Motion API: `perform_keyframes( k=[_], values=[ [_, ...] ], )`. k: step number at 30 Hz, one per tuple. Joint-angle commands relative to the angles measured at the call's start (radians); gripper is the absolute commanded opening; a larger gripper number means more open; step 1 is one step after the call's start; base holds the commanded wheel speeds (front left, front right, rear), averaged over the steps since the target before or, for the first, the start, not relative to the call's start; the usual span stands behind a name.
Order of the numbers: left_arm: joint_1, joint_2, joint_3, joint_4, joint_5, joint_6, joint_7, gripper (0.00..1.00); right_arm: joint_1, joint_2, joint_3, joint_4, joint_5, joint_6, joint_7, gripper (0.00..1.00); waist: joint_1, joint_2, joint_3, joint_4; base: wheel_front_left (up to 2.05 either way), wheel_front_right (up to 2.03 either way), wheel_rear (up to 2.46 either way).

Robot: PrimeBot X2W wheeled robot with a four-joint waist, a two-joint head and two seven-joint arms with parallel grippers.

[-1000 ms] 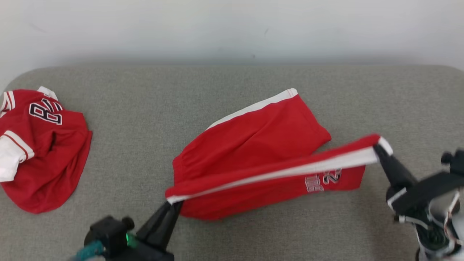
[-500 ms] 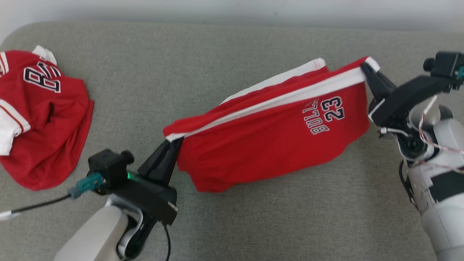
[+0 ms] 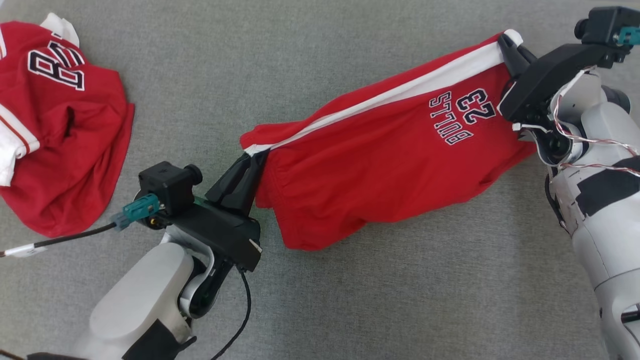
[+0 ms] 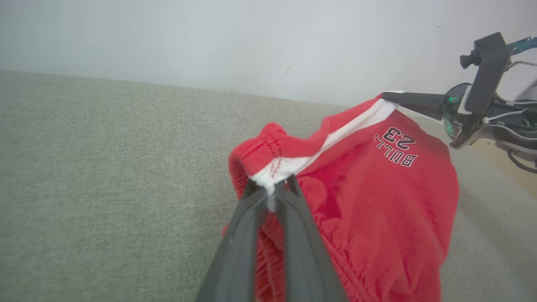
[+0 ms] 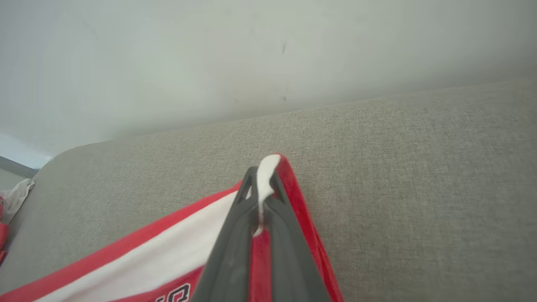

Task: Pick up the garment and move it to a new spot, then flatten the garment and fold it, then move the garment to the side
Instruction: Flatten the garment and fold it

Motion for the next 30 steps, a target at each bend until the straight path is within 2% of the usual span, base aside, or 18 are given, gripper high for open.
perform_keyframes(
  k=[1, 4, 5, 6, 7, 8, 13, 19, 26, 30],
  values=[
    [-0.017, -0.005, -0.005, 0.008, -0.004, 0.003, -0.004, 0.0, -0.018, 0.004, 0.013, 0.019, -0.014, -0.002, -0.011, 0.0, -0.0002, -0.0002, 0.018, 0.015, 0.0, 0.0, 0.0],
    [-0.034, -0.012, -0.016, 0.026, -0.009, 0.003, -0.004, 0.0, -0.044, 0.007, 0.033, 0.054, -0.014, -0.002, -0.031, 0.0, -0.0002, -0.0002, 0.023, 0.018, 0.0, 0.0, 0.0],
    [-0.038, -0.013, -0.017, 0.033, -0.008, 0.003, -0.004, 0.0, -0.05, 0.007, 0.042, 0.063, -0.013, -0.002, -0.036, 0.15, -0.0002, -0.0002, 0.024, 0.018, 0.0, 0.0, 0.0],
    [-0.044, -0.015, -0.017, 0.037, -0.005, 0.003, -0.004, 0.12, -0.053, 0.009, 0.053, 0.071, -0.015, -0.002, -0.043, 0.41, -0.0002, -0.0002, 0.024, 0.017, 0.0, 0.0, 0.0],
    [-0.046, -0.018, -0.016, 0.042, -0.004, 0.003, -0.004, 0.64, -0.053, 0.008, 0.068, 0.078, -0.02, -0.002, -0.051, 0.93, -0.0002, -0.0002, 0.021, 0.016, 0.0, 0.0, 0.0],
    [-0.048, -0.018, -0.02, 0.047, -0.003, 0.002, -0.004, 1.0, -0.054, 0.006, 0.075, 0.084, -0.014, -0.002, -0.061, 1.0, -0.0002, -0.0002, 0.017, 0.014, 0.0, 0.0, 0.0],
    [-0.017, -0.012, 0.005, 0.054, 0.005, 0.003, -0.004, 1.0, -0.032, 0.005, 0.109, 0.101, 0.025, -0.002, -0.094, 1.0, -0.0002, -0.0002, -0.02, 0.0, 0.0, 0.0, 0.0],
    [0.071, -0.002, 0.081, 0.029, 0.058, 0.002, -0.003, 1.0, 0.036, -0.032, 0.168, 0.068, 0.075, -0.002, -0.145, 1.0, -0.0002, -0.0002, -0.087, -0.007, 0.0, 0.0, 0.0],
    [0.228, -0.029, 0.251, -0.047, 0.224, 0.011, -0.003, 1.0, 0.164, -0.098, 0.248, 0.01, 0.133, -0.002, -0.201, 1.0, -0.0002, -0.0002, -0.158, -0.011, 0.0, 0.0, 0.0],
    [0.344, -0.072, 0.363, -0.119, 0.34, 0.046, -0.003, 1.0, 0.239, -0.121, 0.279, -0.01, 0.164, -0.002, -0.239, 1.0, -0.0002, -0.0002, -0.193, -0.013, 0.0, 0.0, 0.0]
  ],
)
